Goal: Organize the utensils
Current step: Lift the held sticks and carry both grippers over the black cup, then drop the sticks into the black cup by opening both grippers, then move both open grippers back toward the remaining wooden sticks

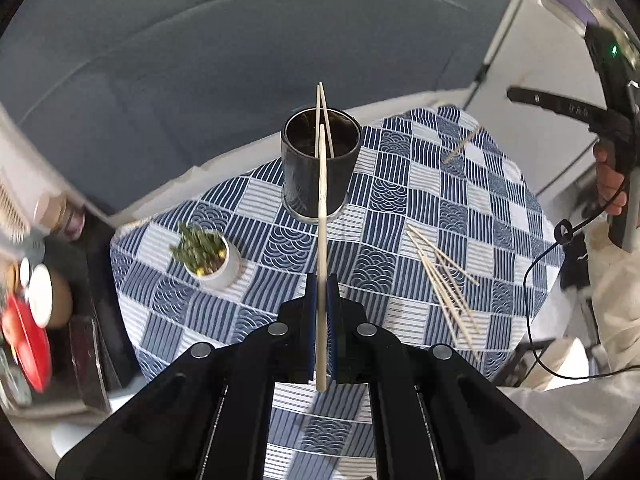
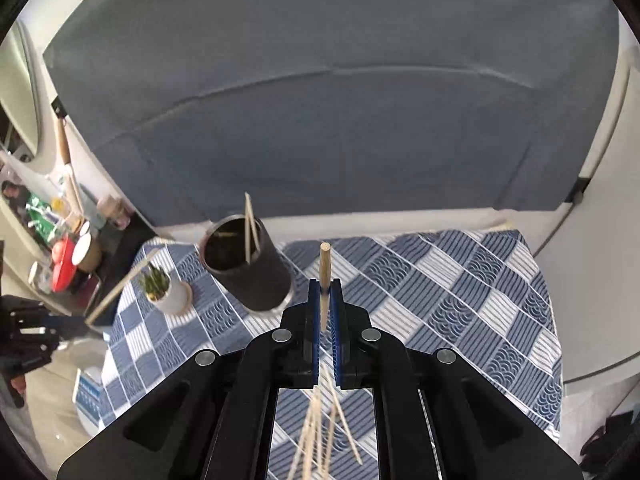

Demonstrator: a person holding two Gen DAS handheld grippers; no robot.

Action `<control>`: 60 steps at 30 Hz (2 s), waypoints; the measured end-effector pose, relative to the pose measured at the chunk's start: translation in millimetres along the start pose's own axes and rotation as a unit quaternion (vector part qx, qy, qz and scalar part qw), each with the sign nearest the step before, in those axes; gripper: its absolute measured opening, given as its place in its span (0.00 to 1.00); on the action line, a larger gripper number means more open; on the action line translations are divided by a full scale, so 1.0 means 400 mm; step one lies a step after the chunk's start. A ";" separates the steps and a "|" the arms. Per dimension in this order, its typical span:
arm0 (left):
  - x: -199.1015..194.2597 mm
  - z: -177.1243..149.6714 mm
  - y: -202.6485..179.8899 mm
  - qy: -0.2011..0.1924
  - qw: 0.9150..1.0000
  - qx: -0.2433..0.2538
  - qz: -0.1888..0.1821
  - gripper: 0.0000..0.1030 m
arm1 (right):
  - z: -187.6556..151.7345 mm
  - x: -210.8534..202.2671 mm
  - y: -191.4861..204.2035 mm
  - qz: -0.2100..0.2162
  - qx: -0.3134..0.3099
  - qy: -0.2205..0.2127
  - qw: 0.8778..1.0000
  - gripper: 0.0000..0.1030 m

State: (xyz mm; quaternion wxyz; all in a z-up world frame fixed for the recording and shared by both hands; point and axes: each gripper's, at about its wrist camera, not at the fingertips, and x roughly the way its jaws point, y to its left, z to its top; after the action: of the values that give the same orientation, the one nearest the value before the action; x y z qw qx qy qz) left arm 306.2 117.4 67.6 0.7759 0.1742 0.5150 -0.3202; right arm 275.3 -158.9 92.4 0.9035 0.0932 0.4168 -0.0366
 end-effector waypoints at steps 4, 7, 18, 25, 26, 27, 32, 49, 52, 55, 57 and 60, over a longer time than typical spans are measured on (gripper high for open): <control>0.035 0.065 0.023 0.025 0.999 0.033 -0.005 0.05 | 0.029 0.030 0.057 0.012 0.003 -0.008 1.000 0.05; 0.073 0.110 0.030 0.048 0.997 0.062 -0.012 0.05 | 0.057 0.054 0.098 0.018 0.004 -0.018 1.000 0.05; 0.213 0.245 0.017 0.152 0.967 0.202 0.033 0.05 | 0.116 0.179 0.182 0.038 0.004 -0.032 0.999 0.05; 0.290 0.316 -0.006 0.206 0.935 0.278 0.073 0.05 | 0.094 0.259 0.183 0.038 0.008 -0.016 0.999 0.05; 0.298 0.325 -0.007 0.210 0.934 0.281 0.070 0.05 | 0.091 0.270 0.178 0.039 0.010 -0.012 0.999 0.05; 0.307 0.333 -0.010 0.213 0.930 0.289 0.072 0.05 | 0.086 0.281 0.172 0.042 0.014 -0.008 0.999 0.05; 0.343 0.372 -0.021 0.216 0.922 0.309 0.084 0.08 | 0.067 0.338 0.159 0.046 0.026 0.008 0.999 0.08; 0.169 0.432 0.034 0.099 0.958 0.230 0.142 0.80 | 0.010 0.300 0.086 -0.044 -0.047 0.058 0.996 0.83; 0.138 0.412 0.036 0.082 0.959 0.223 0.157 0.80 | -0.004 0.283 0.092 -0.062 -0.081 0.064 0.993 0.83; 0.100 0.387 0.047 0.069 0.968 0.189 0.152 0.80 | -0.022 0.279 0.075 -0.066 -0.099 0.078 0.990 0.84; 0.092 0.366 0.052 0.071 0.970 0.173 0.156 0.81 | -0.040 0.277 0.057 -0.067 -0.108 0.090 0.988 0.84; 0.077 0.320 0.061 0.065 0.972 0.146 0.172 0.81 | -0.079 0.277 0.027 -0.068 -0.117 0.111 0.985 0.84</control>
State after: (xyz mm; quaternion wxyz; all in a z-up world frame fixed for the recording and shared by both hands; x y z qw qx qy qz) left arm 418.8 48.7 90.4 0.7501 0.3923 0.4745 -0.2416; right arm 325.5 -140.7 -10.3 0.8518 -0.0379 0.5210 -0.0385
